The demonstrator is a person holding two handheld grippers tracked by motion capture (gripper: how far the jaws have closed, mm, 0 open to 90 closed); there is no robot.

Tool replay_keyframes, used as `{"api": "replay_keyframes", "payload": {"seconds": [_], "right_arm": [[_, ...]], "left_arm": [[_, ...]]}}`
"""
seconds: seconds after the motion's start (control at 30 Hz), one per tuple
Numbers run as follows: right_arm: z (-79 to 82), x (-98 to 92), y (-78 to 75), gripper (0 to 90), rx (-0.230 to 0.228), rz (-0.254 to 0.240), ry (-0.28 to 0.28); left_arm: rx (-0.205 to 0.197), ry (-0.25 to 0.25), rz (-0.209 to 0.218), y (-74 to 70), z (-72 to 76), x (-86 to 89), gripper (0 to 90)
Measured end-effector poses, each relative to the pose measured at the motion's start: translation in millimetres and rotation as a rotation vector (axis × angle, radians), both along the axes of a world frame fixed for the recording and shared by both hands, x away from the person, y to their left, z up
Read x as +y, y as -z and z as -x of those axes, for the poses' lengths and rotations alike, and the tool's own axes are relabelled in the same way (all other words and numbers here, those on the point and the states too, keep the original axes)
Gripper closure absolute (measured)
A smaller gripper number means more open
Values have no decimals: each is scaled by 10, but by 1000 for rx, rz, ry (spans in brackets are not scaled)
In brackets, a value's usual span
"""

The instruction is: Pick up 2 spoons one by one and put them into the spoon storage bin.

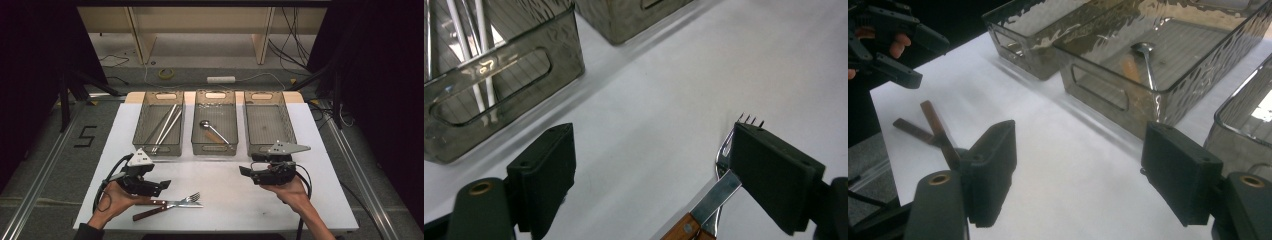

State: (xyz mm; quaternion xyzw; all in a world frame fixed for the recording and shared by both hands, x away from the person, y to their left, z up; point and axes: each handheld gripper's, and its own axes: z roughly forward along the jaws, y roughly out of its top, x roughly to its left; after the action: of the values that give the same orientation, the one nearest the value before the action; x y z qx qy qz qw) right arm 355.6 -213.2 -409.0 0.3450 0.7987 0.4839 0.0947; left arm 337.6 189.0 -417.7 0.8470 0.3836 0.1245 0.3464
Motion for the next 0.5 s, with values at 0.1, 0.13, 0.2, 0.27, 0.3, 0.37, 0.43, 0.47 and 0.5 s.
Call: {"api": "replay_keyframes", "payload": {"seconds": [0.1, 0.13, 0.2, 0.27, 0.3, 0.37, 0.43, 0.47, 0.5], "right_arm": [[49, -22, 15, 311, 3, 5, 0], [62, -31, 22, 311, 4, 4, 0], [89, -47, 33, 312, 7, 4, 3], [112, -65, 45, 312, 8, 1, 5], [125, -74, 51, 312, 5, -3, 7], [145, -88, 63, 311, 7, -9, 10], [164, -95, 78, 309, 10, -7, 11], [172, -98, 86, 308, 12, -8, 12], [179, -100, 92, 305, 12, -9, 12]], "left_arm": [[17, 6, -21, 1, -4, -4, 183], [23, 7, -25, 1, -3, -5, 183], [35, 11, -45, -1, -4, -5, 182], [42, 16, -60, -1, -4, 1, 183], [44, 18, -64, 0, -3, 3, 183], [40, 14, -77, -3, -2, 9, 183], [49, 20, -88, -11, -5, 27, 183], [55, 19, -87, -12, -5, 33, 183], [61, 18, -88, -11, -5, 40, 183]]}}
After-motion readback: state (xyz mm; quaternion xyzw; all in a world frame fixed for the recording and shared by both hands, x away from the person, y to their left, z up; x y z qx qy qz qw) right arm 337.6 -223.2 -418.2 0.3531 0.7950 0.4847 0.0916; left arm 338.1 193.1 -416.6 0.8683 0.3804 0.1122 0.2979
